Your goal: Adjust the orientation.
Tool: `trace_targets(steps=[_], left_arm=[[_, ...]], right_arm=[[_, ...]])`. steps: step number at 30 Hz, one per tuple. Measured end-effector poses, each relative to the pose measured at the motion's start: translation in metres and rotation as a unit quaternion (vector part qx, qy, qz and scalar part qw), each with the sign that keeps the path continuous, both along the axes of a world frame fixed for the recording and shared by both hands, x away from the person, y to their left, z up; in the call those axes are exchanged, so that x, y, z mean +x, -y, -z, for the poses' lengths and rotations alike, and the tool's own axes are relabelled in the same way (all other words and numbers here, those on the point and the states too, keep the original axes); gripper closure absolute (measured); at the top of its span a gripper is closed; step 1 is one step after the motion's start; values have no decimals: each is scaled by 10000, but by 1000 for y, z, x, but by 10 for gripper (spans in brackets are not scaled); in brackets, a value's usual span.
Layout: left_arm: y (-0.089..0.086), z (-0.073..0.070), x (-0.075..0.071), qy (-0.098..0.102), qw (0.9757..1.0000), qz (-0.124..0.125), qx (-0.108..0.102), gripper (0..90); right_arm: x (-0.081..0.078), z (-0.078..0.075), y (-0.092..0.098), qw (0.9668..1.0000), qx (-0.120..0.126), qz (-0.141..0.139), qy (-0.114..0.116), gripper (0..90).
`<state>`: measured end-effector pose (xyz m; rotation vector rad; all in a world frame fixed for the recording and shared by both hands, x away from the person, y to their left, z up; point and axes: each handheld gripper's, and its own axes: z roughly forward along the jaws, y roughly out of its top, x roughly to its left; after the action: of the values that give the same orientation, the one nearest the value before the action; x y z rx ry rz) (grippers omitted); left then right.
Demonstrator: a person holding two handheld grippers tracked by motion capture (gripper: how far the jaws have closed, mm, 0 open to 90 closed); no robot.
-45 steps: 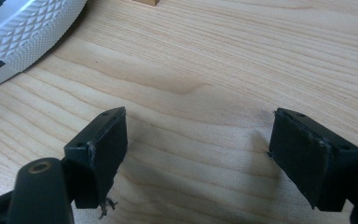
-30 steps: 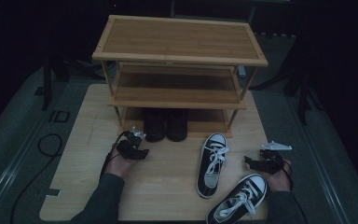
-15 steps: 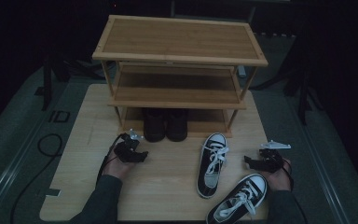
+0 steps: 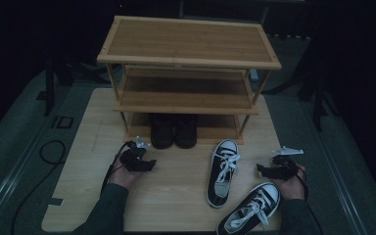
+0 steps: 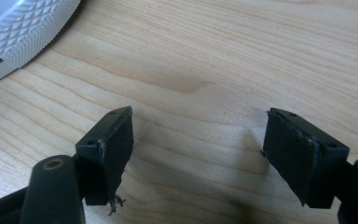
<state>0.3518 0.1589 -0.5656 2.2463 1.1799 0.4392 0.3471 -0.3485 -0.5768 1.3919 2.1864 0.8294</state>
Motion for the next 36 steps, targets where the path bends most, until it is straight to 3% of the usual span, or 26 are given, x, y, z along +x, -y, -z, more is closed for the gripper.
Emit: trace_targets(steps=[6,14,21,27,36], left_arm=[[0,0,0,20,10000,19,-14,393],[-1,1,0,34,10000,49,-25,391],[-2,0,0,17,9999,110,-9,390],[-1,1,0,37,9999,134,-10,378],[-2,1,-1,46,9999,156,-10,372]], right_arm=[[-4,-9,-2,9999,4,9,104,258],[-15,-18,-7,10000,18,30,41,258],[-15,-27,-12,9997,32,-241,-7,258],[-15,-28,-21,9977,-105,-597,-308,249],[-17,-41,-29,9949,-198,-887,-430,195]])
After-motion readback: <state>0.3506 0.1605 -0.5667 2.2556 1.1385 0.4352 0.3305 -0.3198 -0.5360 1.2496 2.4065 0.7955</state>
